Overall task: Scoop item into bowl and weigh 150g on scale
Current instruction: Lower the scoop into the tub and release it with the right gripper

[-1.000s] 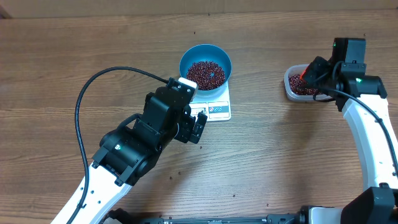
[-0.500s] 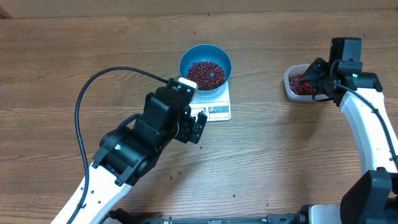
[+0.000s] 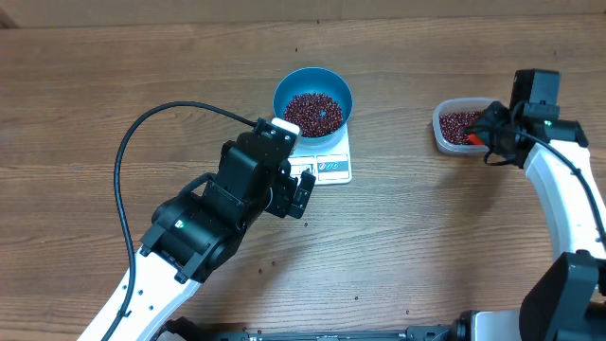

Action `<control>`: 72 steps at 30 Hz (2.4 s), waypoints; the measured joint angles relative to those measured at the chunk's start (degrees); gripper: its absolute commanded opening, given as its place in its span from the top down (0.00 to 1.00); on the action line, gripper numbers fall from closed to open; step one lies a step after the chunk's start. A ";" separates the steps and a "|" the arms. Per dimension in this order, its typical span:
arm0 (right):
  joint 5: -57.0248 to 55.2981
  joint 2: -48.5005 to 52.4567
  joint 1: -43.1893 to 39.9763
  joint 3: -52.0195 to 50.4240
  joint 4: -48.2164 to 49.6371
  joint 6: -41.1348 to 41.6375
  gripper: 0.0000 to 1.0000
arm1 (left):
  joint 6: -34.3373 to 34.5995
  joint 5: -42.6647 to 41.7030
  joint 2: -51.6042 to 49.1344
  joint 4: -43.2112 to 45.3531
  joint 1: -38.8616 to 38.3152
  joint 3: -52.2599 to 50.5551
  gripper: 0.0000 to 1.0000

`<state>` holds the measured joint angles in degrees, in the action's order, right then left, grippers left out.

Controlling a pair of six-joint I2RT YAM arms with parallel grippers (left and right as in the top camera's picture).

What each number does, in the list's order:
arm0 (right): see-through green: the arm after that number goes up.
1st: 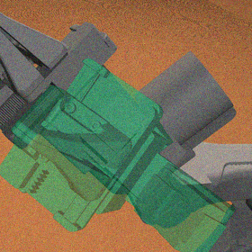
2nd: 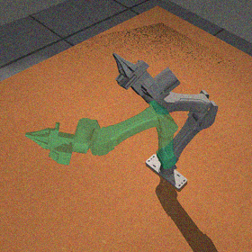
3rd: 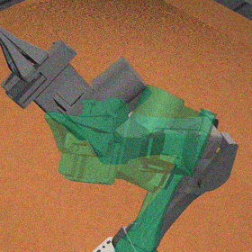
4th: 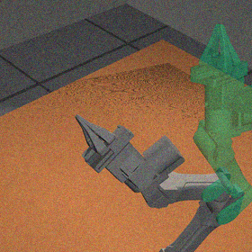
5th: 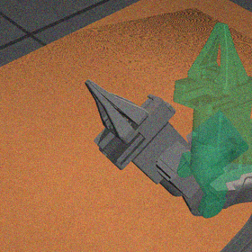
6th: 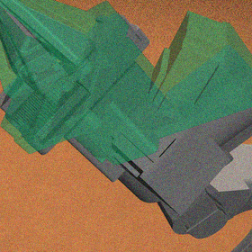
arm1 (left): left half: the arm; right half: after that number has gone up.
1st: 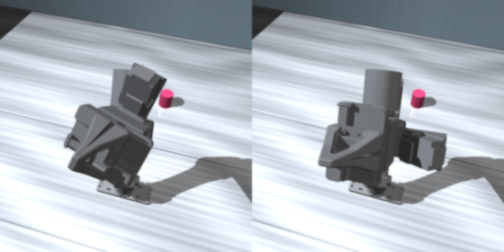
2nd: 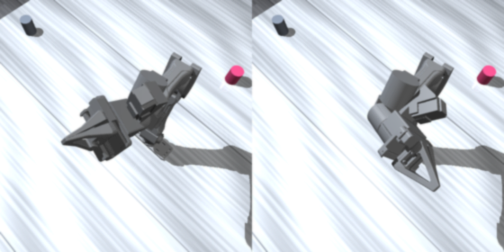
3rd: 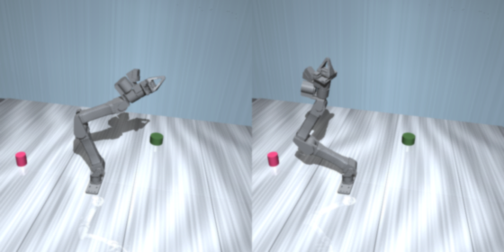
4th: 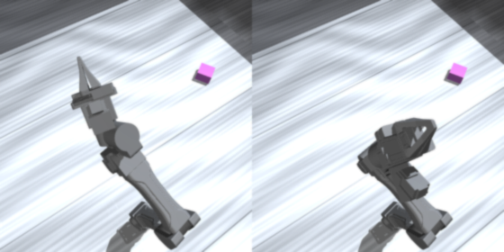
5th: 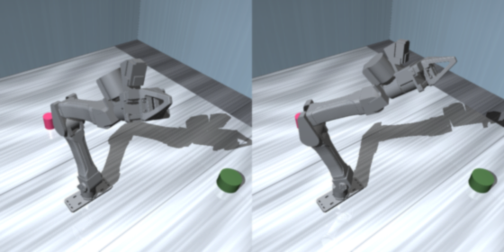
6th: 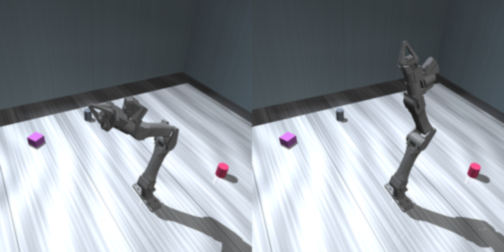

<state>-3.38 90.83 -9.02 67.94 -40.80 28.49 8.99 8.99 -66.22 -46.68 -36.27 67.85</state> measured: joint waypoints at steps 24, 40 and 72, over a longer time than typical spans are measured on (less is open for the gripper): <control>0.00 0.55 0.00 -0.13 -1.27 0.00 0.28 | 0.00 0.00 0.00 0.00 0.00 0.00 0.00; -0.02 0.59 0.00 -0.13 -7.54 0.00 0.00 | 0.00 0.00 0.00 0.00 0.00 0.00 0.00; 5.11 0.33 0.00 -0.13 -9.20 -17.59 0.00 | 0.00 0.00 0.00 0.00 0.00 0.00 0.01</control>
<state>1.74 91.15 -9.02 67.81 -50.00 10.90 8.99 8.99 -66.22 -46.68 -36.27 67.85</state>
